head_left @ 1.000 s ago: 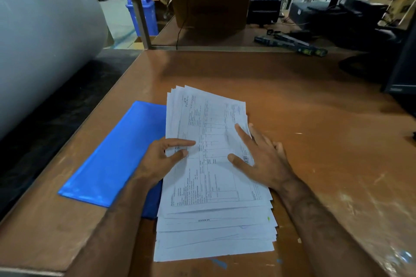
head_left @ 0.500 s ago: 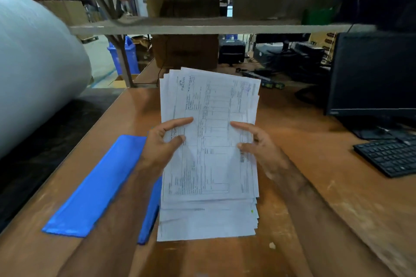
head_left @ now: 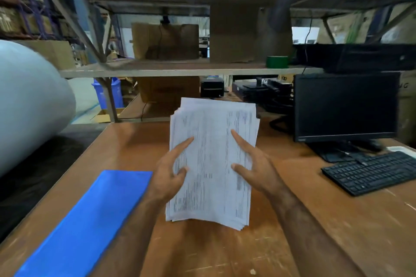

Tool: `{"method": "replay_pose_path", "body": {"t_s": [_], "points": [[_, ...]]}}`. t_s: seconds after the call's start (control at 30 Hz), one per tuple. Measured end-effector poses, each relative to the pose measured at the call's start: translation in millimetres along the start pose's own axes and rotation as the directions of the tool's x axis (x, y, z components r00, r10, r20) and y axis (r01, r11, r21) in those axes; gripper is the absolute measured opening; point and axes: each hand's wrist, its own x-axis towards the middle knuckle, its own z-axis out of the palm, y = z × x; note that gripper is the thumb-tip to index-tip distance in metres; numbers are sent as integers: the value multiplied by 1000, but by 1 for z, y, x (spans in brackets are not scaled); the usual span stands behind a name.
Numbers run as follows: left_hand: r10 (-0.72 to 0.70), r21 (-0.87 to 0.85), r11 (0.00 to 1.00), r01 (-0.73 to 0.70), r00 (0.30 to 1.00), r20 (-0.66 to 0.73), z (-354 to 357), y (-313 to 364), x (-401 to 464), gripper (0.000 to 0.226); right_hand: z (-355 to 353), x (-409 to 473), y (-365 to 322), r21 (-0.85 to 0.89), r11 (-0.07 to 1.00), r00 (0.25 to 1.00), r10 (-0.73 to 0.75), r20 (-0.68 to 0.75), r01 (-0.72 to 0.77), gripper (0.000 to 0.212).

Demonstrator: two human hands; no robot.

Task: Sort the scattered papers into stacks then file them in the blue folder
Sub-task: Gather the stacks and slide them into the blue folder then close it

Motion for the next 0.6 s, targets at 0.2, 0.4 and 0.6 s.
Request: {"method": "replay_pose_path", "body": {"t_s": [0.2, 0.4, 0.6], "points": [[-87, -63, 995, 83, 993, -73, 8, 18, -5, 63, 11, 1, -7, 2, 999, 991, -49, -122, 50, 79], [3, -117, 993, -19, 991, -134, 4, 32, 9, 49, 0, 7, -25, -63, 991, 949, -134, -286, 121, 74], [-142, -217, 970, 114, 983, -118, 18, 6, -14, 43, 0, -8, -7, 231, 973, 991, 57, -119, -28, 44]]}}
